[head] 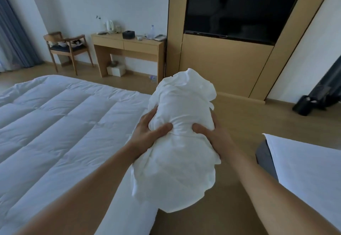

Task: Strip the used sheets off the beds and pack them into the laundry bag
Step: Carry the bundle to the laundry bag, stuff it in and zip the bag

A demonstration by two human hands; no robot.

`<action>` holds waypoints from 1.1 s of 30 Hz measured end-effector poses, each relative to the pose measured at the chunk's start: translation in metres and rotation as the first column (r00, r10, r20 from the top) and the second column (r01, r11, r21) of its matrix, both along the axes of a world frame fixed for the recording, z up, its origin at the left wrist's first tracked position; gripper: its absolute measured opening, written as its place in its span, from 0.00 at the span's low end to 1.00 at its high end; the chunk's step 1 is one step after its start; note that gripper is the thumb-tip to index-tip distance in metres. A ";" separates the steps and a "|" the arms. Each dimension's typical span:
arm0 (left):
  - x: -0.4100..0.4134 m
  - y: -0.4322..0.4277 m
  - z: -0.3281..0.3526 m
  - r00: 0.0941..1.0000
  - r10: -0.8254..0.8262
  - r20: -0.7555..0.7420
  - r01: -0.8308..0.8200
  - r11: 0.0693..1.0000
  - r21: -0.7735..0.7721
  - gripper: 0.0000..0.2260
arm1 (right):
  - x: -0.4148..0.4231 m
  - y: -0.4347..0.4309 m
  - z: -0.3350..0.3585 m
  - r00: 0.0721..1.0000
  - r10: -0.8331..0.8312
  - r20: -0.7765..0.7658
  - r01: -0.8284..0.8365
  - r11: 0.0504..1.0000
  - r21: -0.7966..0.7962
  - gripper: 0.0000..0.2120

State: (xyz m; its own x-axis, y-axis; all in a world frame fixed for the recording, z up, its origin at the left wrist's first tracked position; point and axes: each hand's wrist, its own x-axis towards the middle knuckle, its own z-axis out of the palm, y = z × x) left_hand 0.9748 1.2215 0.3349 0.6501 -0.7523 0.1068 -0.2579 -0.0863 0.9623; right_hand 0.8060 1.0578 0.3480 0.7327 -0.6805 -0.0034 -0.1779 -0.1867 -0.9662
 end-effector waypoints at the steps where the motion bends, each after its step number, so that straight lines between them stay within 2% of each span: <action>1: 0.012 -0.016 0.001 1.000 -0.016 -0.010 0.016 1.000 -0.010 0.34 | 0.009 -0.014 0.002 1.000 -0.012 0.007 0.012 1.000 -0.005 0.44; 9: 0.092 -0.162 0.025 0.987 -0.158 -0.011 0.157 0.987 -0.027 0.42 | 0.062 -0.127 0.026 0.985 -0.174 0.020 0.174 0.985 0.015 0.48; 13: 0.105 -0.245 0.021 0.952 -0.305 0.006 0.304 0.951 -0.045 0.40 | 0.059 -0.188 0.022 0.964 -0.263 0.035 0.260 0.964 0.063 0.50; 17: 0.100 -0.339 0.019 0.931 -0.364 -0.002 0.364 0.931 -0.026 0.41 | 0.046 -0.264 0.016 0.930 -0.364 0.059 0.361 0.931 0.052 0.47; 20: 0.092 -0.408 0.018 0.917 -0.399 -0.002 0.399 0.916 -0.028 0.41 | 0.033 -0.325 0.014 0.923 -0.374 0.087 0.370 0.927 0.055 0.45; 25: 0.077 -0.508 0.032 0.916 -0.402 0.012 0.402 0.915 -0.030 0.42 | 0.019 -0.421 0.028 0.924 -0.365 0.118 0.358 0.931 0.077 0.36; 30: 0.082 -0.600 0.041 0.924 -0.381 0.019 0.382 0.923 -0.050 0.42 | 0.025 -0.517 0.041 0.934 -0.328 0.140 0.323 0.945 0.052 0.36; 33: 0.090 -0.649 0.043 0.917 -0.398 0.022 0.399 0.914 -0.068 0.37 | 0.036 -0.564 0.043 0.932 -0.329 0.148 0.325 0.944 0.053 0.38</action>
